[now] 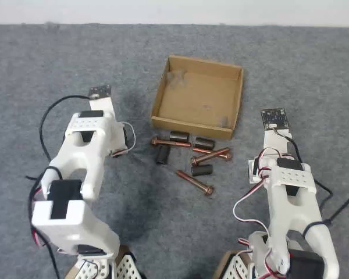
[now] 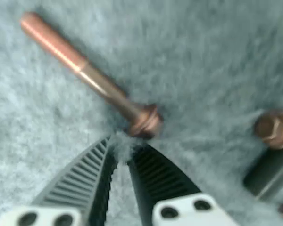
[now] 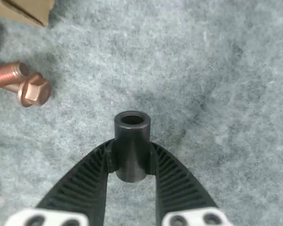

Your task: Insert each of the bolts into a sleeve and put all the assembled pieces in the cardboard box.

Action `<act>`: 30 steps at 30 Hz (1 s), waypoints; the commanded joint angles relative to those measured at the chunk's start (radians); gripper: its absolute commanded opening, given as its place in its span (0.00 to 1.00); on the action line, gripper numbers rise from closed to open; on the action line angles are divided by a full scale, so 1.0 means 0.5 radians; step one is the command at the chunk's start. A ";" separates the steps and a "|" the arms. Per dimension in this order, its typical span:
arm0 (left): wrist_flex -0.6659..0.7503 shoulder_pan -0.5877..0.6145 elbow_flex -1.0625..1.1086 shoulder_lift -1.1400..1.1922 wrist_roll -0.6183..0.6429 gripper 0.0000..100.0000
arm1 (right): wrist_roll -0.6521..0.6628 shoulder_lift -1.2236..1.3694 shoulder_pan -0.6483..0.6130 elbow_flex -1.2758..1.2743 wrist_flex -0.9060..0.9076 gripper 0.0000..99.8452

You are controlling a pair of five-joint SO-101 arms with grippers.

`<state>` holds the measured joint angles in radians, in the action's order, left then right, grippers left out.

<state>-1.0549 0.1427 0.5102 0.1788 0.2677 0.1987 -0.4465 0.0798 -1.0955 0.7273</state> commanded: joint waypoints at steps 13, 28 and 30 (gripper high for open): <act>0.233 -0.331 -0.440 0.172 0.068 0.01 | 0.046 -0.014 -0.008 0.015 -0.029 0.01; -0.117 -0.282 -0.692 0.126 -0.994 0.01 | 0.046 -0.014 -0.023 0.012 -0.069 0.01; -0.249 -0.282 -0.738 0.129 -1.212 0.01 | 0.046 -0.014 -0.023 0.012 -0.069 0.01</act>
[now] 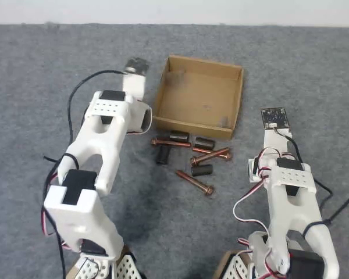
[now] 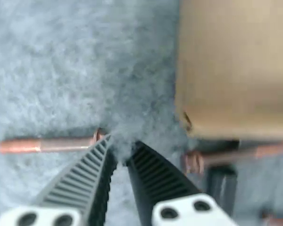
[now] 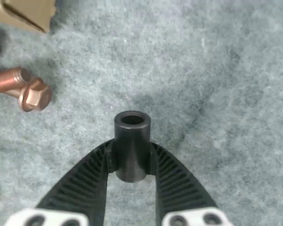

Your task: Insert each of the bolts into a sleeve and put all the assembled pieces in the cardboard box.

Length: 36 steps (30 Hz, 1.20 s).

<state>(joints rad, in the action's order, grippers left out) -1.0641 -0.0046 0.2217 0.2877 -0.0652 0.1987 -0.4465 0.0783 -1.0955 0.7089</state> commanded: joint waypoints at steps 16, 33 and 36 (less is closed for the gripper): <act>-0.341 0.322 -0.296 -0.006 -1.697 0.16 | 0.046 -0.014 -0.020 0.012 -0.032 0.01; -0.301 0.249 -0.661 0.488 -1.743 0.13 | 0.046 -0.014 -0.020 0.012 -0.041 0.01; -0.377 0.239 -0.781 0.574 -1.743 0.13 | 0.046 -0.014 -0.020 0.012 -0.041 0.01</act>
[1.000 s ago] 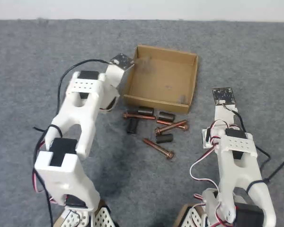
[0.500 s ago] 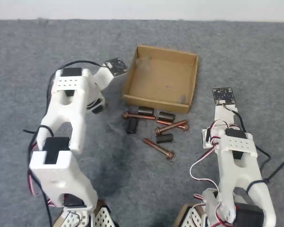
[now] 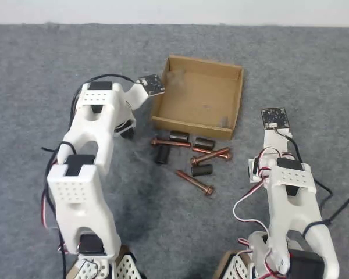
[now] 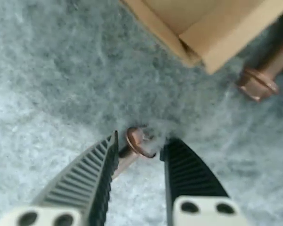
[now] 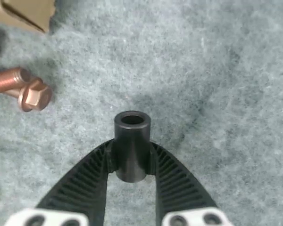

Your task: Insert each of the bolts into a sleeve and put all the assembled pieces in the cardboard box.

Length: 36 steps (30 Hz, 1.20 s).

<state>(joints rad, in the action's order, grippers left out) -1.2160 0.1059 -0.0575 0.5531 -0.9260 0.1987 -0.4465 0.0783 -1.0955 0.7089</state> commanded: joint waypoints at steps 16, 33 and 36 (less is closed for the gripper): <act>-0.589 -0.040 -0.720 0.414 2.145 0.13 | 0.046 -0.014 -0.023 0.012 -0.044 0.01; -1.083 -0.034 -1.275 0.350 0.638 0.13 | 0.046 -0.014 -0.017 0.012 -0.035 0.01; -1.080 -0.015 -1.122 0.356 0.334 0.13 | 0.046 -0.014 -0.017 0.012 -0.035 0.01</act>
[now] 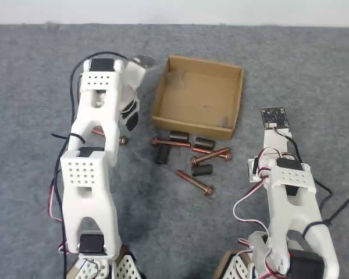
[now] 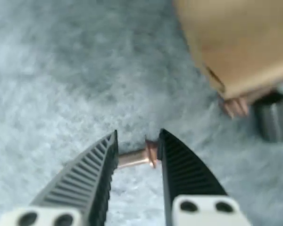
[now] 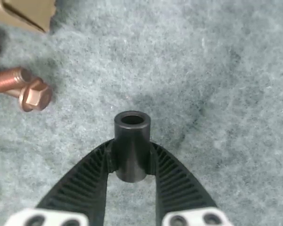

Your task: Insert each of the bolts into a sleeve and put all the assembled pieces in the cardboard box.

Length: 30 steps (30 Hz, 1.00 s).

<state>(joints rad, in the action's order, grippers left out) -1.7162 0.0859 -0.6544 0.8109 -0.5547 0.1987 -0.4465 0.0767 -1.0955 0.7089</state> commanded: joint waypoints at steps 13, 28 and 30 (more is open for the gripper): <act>-0.083 0.169 0.468 -0.301 -1.163 0.13 | 0.046 -0.014 -0.017 0.012 -0.044 0.01; -0.086 0.230 0.609 -0.457 -1.436 0.18 | 0.046 -0.014 -0.017 0.012 -0.044 0.01; -0.083 0.249 0.677 -0.522 -1.507 0.18 | 0.046 -0.014 -0.017 0.012 -0.044 0.01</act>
<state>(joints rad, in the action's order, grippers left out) -1.7177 0.1918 -0.3552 0.6805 -1.2313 0.1987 -0.4465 0.0767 -1.0955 0.7089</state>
